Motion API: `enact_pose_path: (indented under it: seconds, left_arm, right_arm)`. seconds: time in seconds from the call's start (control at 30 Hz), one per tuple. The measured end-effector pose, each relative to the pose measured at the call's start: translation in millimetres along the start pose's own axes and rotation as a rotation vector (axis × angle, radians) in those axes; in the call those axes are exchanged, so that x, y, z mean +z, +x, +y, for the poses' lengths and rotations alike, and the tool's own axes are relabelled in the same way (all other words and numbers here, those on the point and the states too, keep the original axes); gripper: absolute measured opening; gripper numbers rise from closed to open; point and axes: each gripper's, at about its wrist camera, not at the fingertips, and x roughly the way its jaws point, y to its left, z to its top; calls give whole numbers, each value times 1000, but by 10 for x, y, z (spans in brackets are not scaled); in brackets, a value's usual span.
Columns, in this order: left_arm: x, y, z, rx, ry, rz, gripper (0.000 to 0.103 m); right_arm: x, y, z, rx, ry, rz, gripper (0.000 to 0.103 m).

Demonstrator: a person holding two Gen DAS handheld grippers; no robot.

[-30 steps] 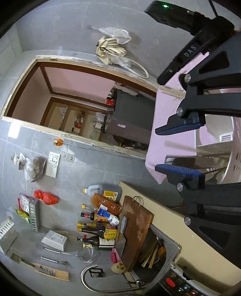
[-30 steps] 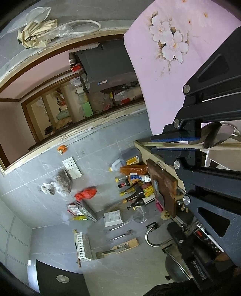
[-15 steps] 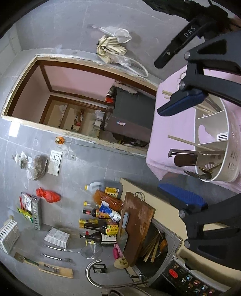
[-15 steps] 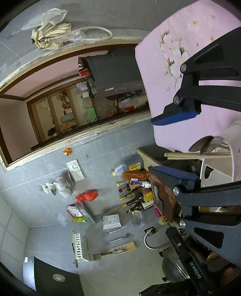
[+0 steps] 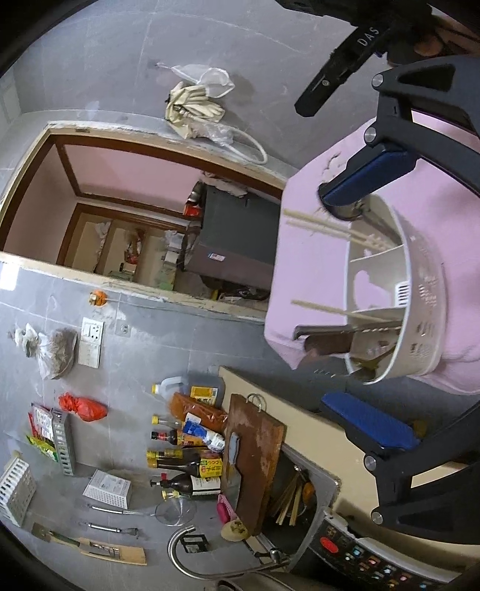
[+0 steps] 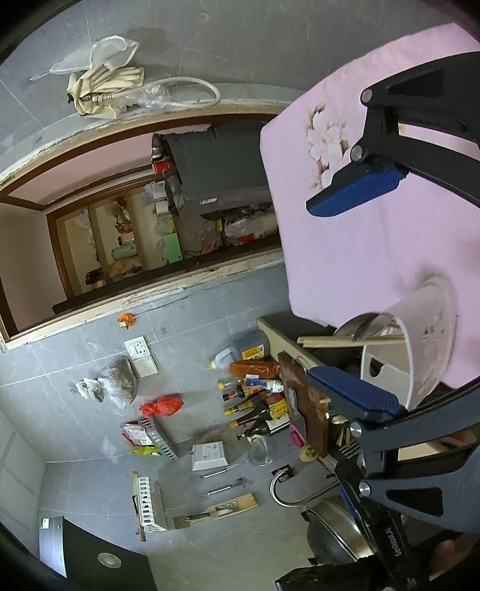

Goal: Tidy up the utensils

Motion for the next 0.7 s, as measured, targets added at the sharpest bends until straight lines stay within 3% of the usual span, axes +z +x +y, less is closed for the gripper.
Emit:
enact_pose_path:
  seconds: [0.33,0.7]
  left_arm:
    - [-255,-235,-313,-14,11,48,102]
    - [-517,-551,-570,19,23,78,102]
  right_arm:
    - [-87,-417,-230,-60,-40,60,97]
    - [-236,-944,-460,-137,-94,97,101]
